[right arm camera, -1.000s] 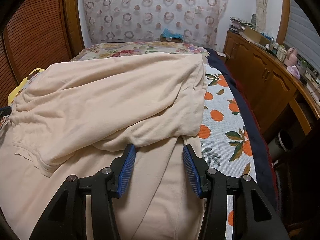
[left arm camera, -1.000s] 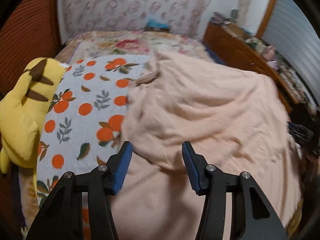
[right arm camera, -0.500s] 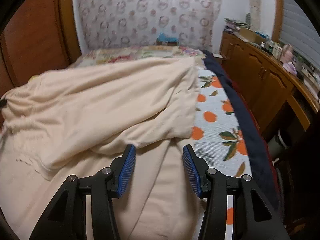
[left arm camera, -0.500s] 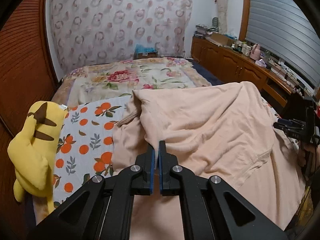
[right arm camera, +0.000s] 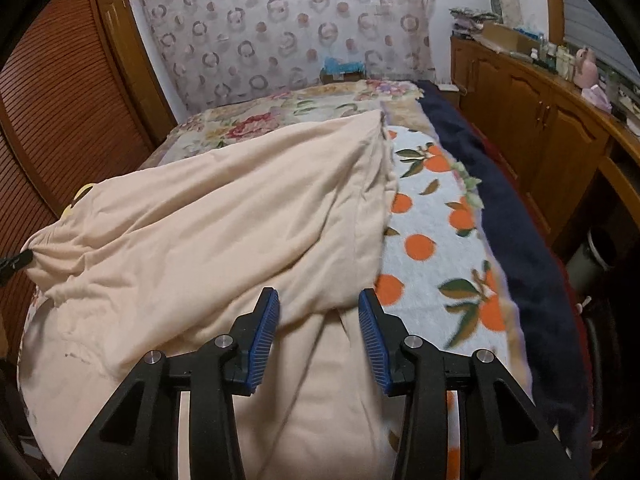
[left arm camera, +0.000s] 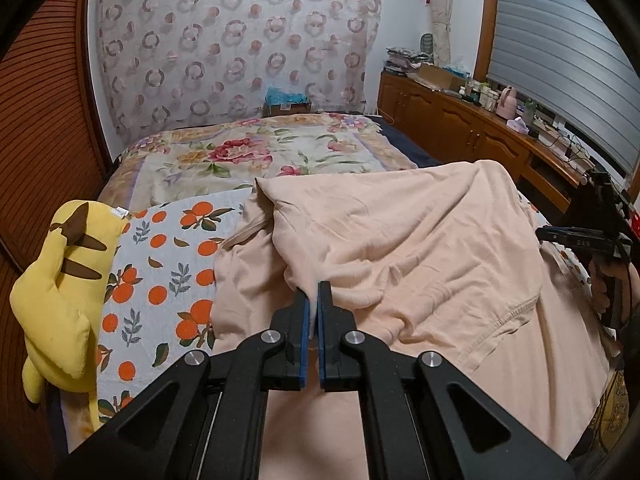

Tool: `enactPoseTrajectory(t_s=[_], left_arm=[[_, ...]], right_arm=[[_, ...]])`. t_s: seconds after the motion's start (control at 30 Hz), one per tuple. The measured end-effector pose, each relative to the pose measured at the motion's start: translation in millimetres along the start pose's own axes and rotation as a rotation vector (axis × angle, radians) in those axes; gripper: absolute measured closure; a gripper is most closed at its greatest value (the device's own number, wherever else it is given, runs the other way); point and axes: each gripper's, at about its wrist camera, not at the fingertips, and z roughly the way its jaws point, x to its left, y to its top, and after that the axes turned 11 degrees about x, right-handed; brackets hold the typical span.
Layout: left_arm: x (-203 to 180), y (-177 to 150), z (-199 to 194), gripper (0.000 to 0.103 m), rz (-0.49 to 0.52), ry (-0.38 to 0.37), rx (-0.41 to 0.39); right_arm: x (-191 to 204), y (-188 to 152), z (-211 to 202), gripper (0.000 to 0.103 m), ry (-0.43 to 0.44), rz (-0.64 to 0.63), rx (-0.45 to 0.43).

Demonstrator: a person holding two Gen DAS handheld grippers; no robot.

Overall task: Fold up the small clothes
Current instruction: 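Grasp the folded shirt's edge with the left gripper while the right gripper grasps it, then lift the folded edge with both grippers and fold it over the shirt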

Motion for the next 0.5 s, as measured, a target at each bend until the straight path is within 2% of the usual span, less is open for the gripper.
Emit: enactPoseTrajectory(t_s=[0.07, 0.1, 0.13, 0.27, 0.5], left_arm=[[0.7, -0.2, -1.2, 0.099, -0.001, 0.005, -0.008], [1.3, -0.4, -2.8, 0.099, -0.001, 0.005, -0.015], [1.8, -0.7, -5.1, 0.099, -0.001, 0.007, -0.025], [8.2, -1.9, -18.6, 0.099, -0.012, 0.01, -0.074], [15.6, -1.6, -53.9, 0.099, -0.016, -0.007, -0.152]], right_arm=[[-0.4, 6.7, 8.2, 0.078, -0.019, 0.001, 0.016], [1.0, 9.5, 8.9, 0.092, -0.028, -0.009, 0.017], [3.8, 11.8, 9.4, 0.095, -0.03, -0.023, 0.015], [10.4, 10.1, 0.3, 0.097, -0.048, -0.07, -0.033], [17.8, -11.7, -50.0, 0.097, -0.052, -0.141, -0.188]])
